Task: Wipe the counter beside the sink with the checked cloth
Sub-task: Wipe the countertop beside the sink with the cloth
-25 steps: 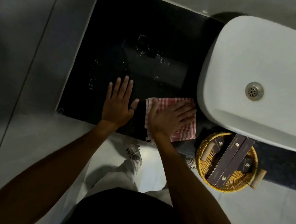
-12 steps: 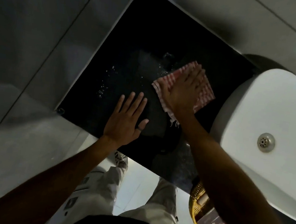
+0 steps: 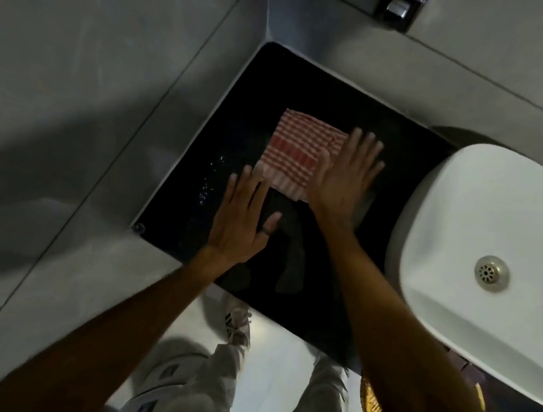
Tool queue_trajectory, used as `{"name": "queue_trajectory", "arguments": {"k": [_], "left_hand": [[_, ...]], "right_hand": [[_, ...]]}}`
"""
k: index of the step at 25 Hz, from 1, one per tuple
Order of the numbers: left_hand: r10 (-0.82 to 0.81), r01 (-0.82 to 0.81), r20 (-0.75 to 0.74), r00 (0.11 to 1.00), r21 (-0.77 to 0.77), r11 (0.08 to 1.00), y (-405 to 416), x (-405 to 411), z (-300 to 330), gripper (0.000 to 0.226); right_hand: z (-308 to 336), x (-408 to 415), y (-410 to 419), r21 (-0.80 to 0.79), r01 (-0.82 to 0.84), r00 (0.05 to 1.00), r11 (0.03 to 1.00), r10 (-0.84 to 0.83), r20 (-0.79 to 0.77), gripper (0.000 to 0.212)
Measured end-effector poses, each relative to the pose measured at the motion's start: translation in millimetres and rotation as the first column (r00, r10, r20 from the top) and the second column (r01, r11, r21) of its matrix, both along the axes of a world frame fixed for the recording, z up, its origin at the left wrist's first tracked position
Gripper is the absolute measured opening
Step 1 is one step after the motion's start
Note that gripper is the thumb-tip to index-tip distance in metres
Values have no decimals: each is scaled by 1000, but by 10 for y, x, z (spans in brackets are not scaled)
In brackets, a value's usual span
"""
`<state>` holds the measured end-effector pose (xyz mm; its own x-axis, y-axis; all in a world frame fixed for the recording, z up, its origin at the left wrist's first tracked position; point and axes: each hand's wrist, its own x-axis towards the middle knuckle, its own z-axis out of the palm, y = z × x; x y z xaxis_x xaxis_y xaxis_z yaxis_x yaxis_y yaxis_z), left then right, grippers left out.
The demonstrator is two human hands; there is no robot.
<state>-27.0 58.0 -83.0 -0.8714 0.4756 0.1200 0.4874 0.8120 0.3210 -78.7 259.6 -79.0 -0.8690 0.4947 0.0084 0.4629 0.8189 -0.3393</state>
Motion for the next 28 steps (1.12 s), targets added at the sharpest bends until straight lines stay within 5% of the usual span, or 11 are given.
{"name": "queue_trajectory", "arguments": {"k": [3, 8, 12, 16, 21, 28], "left_hand": [[-259, 258, 70, 963, 21, 966, 234, -844, 133, 81], [-448, 470, 143, 882, -291, 833, 721, -1545, -105, 127], [-257, 283, 134, 957, -240, 928, 822, -1385, -363, 112], [101, -95, 123, 987, -55, 994, 674, -1264, -364, 84], [477, -458, 242, 845, -133, 879, 98, -809, -304, 77], [719, -666, 268, 641, -271, 695, -551, 70, -190, 82]], "right_hand": [[-224, 677, 199, -6, 101, 990, 995, -100, 98, 77], [-368, 795, 235, 97, 49, 982, 994, -66, 178, 77], [-445, 794, 281, 126, 54, 986, 991, -73, 152, 76], [-456, 785, 298, 130, 54, 990, 990, -70, 122, 74], [-438, 813, 267, 139, 46, 993, 989, -60, 100, 74], [-413, 812, 269, 117, 32, 994, 993, -44, 103, 74]]}}
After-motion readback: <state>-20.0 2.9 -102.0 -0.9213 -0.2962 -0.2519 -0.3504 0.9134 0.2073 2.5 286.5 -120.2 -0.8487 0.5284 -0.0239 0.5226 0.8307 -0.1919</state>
